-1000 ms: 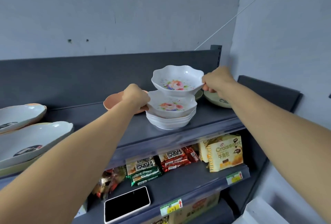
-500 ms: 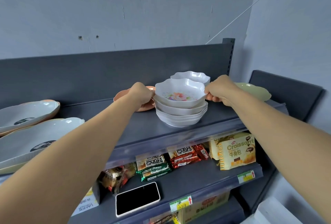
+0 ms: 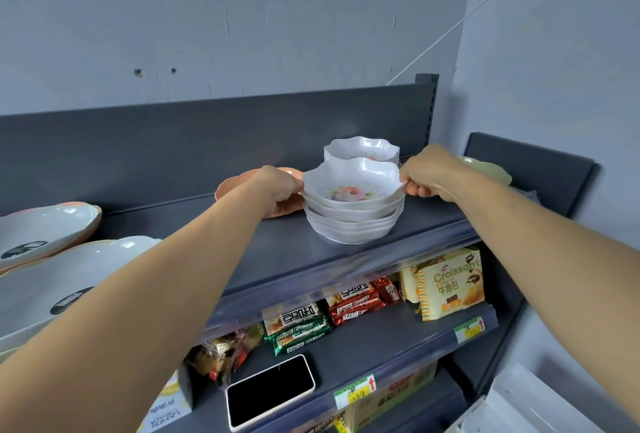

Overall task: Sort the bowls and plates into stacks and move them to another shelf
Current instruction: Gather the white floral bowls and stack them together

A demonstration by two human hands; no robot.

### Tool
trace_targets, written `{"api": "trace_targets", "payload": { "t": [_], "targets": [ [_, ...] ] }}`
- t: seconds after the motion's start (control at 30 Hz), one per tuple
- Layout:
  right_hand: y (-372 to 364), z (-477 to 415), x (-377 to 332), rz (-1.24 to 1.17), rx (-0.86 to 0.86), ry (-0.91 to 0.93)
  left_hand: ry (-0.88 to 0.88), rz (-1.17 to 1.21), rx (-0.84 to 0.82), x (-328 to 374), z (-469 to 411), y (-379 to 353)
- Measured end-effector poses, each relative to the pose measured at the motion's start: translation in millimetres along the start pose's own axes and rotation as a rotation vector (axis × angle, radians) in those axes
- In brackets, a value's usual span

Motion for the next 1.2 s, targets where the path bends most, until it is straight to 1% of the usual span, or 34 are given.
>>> {"api": "trace_targets", "payload": {
  "t": [0.07,0.13,0.27,0.43,0.63,0.7,0.8,0.87,1.03,1.13,1.2],
  "targets": [
    [0,1,-1,0.032,-0.002,-0.006,0.009,0.015,-0.021,1,0,2],
    [-2,1,-1,0.056,-0.023,-0.023,0.003,-0.026,-0.045,2,1,2],
    [1,-1,2,0.085,0.030,-0.025,-0.025,-0.109,-0.071,8,3,-3],
    [-14,-4,4,0.095,-0.049,-0.040,-0.081,-0.167,0.025,17,2,0],
    [-16,3,5,0.198,-0.187,-0.140,-0.142,-0.146,0.146,21,-9,8],
    [-15,1,10,0.190,-0.162,-0.152,-0.130,-0.136,0.150,19,-8,6],
    [-14,-8,8,0.102,-0.077,-0.082,-0.122,-0.193,0.127,22,-8,4],
    [-19,-8,5,0.074,-0.080,-0.046,-0.131,-0.216,0.129,24,-5,4],
    [-21,-6,-4,0.129,-0.064,-0.012,-0.148,-0.208,0.226,23,-12,13],
    [-13,-7,-10,0.151,-0.036,-0.031,-0.152,-0.180,0.168,26,-6,6],
    [-13,-6,-10,0.203,-0.069,-0.052,-0.149,-0.223,0.171,27,0,3]
  ]
}}
Point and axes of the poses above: each hand's wrist, its own z-axis away from the middle knuckle, its own y-axis out of the back of the hand, x = y × z, the point moved 9 cm from there along -z, towards the middle knuckle, and after that the axes turned 1 degree about x, right-handed, at the moved point
